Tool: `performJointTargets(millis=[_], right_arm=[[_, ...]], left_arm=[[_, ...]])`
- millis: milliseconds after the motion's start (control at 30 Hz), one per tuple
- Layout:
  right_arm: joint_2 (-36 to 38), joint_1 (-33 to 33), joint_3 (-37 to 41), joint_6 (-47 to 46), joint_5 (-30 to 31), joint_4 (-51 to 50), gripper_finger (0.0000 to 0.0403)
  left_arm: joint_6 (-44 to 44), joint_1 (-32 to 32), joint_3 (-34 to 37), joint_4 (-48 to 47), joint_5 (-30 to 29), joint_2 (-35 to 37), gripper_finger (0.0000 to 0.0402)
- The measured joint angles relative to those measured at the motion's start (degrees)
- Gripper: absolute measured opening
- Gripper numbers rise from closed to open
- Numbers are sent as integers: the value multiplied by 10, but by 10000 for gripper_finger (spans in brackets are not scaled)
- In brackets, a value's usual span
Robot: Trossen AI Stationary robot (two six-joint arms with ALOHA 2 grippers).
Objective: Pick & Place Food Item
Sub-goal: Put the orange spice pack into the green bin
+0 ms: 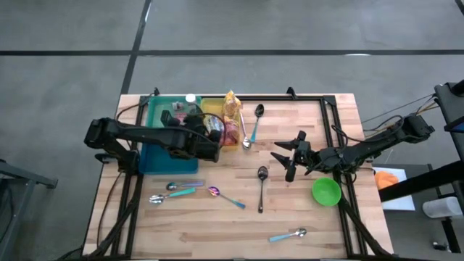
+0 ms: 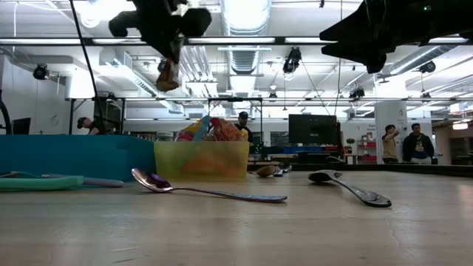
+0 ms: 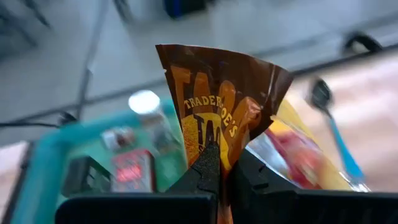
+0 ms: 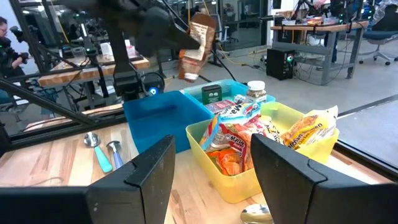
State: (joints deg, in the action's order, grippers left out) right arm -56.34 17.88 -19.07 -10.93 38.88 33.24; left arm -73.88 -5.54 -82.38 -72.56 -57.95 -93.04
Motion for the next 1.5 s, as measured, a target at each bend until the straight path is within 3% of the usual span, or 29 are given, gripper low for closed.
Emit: performJointTargets(millis=[233, 500, 633, 800, 1100, 1267, 1500], right_arm=[[0, 0, 0, 0, 0, 0, 206], [0, 0, 0, 0, 0, 0, 206], [0, 0, 0, 0, 0, 0, 206], [0, 0, 0, 0, 0, 0, 206], [0, 0, 0, 0, 0, 0, 206], [0, 0, 0, 0, 0, 0, 206], [0, 0, 0, 0, 0, 0, 206]], left_arm=[[-155, 1, 111, -10, -104, 5, 9], [-225, 36, 214, 34, -132, 24, 9], [-185, 68, 253, 107, -144, 32, 9], [-53, 116, 297, 244, -162, 33, 9], [218, 194, 369, 532, -88, 33, 9], [244, 221, 401, 599, -45, 33, 9], [244, 224, 432, 648, -33, 34, 29]])
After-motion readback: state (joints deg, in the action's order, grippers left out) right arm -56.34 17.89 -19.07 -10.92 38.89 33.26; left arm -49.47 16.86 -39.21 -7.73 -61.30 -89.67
